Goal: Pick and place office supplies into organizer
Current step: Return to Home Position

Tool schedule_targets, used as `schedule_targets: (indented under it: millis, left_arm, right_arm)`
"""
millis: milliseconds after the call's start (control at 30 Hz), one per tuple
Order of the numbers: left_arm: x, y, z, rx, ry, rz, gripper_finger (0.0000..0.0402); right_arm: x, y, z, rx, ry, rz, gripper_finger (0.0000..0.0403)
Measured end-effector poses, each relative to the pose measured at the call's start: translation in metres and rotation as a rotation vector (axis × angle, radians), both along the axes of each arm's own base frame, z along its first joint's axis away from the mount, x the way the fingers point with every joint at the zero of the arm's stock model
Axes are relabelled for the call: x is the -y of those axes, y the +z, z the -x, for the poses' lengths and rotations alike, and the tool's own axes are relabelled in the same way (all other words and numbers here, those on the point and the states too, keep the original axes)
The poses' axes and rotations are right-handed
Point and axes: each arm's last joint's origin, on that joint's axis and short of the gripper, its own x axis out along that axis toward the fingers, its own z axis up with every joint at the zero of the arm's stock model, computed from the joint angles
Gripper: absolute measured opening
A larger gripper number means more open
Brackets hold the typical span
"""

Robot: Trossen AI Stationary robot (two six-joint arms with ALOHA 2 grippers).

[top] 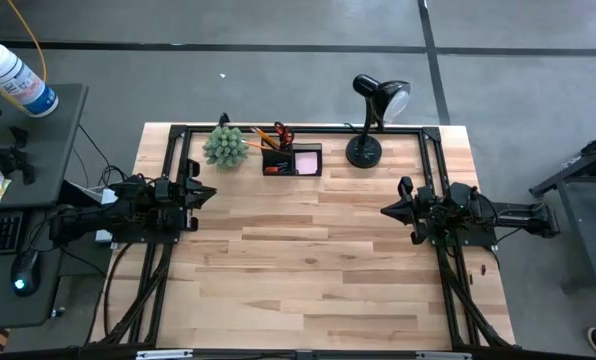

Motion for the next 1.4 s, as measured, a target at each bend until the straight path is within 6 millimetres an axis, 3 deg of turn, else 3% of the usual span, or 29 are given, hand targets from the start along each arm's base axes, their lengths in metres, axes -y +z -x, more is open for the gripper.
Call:
schedule_targets:
  millis: [1400]
  left_arm:
    - [0.0000,0.0000,0.0000,0.000,0.000,0.000,0.0012]
  right_arm:
    - [0.0000,0.0000,0.0000,0.000,0.000,0.000,0.0003]
